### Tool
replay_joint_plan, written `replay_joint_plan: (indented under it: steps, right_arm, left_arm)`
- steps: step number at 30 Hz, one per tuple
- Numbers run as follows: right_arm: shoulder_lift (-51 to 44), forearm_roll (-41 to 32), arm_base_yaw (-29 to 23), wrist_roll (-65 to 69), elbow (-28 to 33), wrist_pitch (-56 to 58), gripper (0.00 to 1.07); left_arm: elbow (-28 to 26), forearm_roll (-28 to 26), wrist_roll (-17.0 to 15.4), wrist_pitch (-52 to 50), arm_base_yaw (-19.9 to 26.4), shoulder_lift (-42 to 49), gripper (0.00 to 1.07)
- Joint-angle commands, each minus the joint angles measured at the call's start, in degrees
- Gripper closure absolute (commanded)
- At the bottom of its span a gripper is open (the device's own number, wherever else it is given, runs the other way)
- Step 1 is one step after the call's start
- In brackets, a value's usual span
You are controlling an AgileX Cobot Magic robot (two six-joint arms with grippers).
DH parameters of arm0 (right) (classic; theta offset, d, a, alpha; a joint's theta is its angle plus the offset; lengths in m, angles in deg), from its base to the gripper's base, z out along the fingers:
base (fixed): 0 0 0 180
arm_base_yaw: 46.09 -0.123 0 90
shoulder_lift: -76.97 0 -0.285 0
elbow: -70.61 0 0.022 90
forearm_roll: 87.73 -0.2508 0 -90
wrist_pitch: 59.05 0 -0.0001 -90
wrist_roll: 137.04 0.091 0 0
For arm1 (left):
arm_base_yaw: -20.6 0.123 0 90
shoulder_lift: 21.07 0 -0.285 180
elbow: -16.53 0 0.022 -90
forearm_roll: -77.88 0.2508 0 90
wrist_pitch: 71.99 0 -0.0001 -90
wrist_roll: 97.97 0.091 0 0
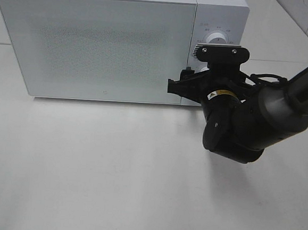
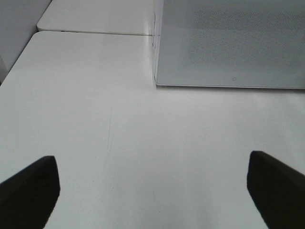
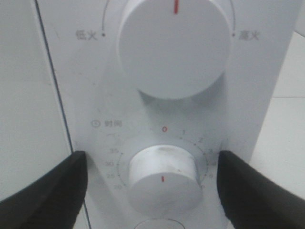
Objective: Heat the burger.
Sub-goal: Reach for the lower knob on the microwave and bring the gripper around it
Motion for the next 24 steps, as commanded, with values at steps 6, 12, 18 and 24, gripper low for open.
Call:
replay_joint_plan:
  steps: [6, 12, 18, 24]
  right_arm:
    - [0.00, 0.34, 0.63, 2.23, -1.15, 0.34, 0.80]
    - [0.00, 1.95, 0.63, 3.38, -1.15, 0.40, 1.04]
    - [0.00, 3.21, 0.63, 5.10, -1.15, 0.23, 1.04]
    - [0.00, 4.35, 0.63, 14.27, -1.15, 0.11, 1.04]
  left_arm:
    - [0.17, -0.29, 0.06, -0.11, 0.11, 1.26, 0.06]
    - [0.17, -0.29, 0.06, -0.11, 0.11, 1.26, 0.06]
    - [0.17, -0.29, 0.06, -0.11, 0.11, 1.26, 0.06]
    - [0.17, -0.29, 0.06, -0.11, 0.11, 1.26, 0.06]
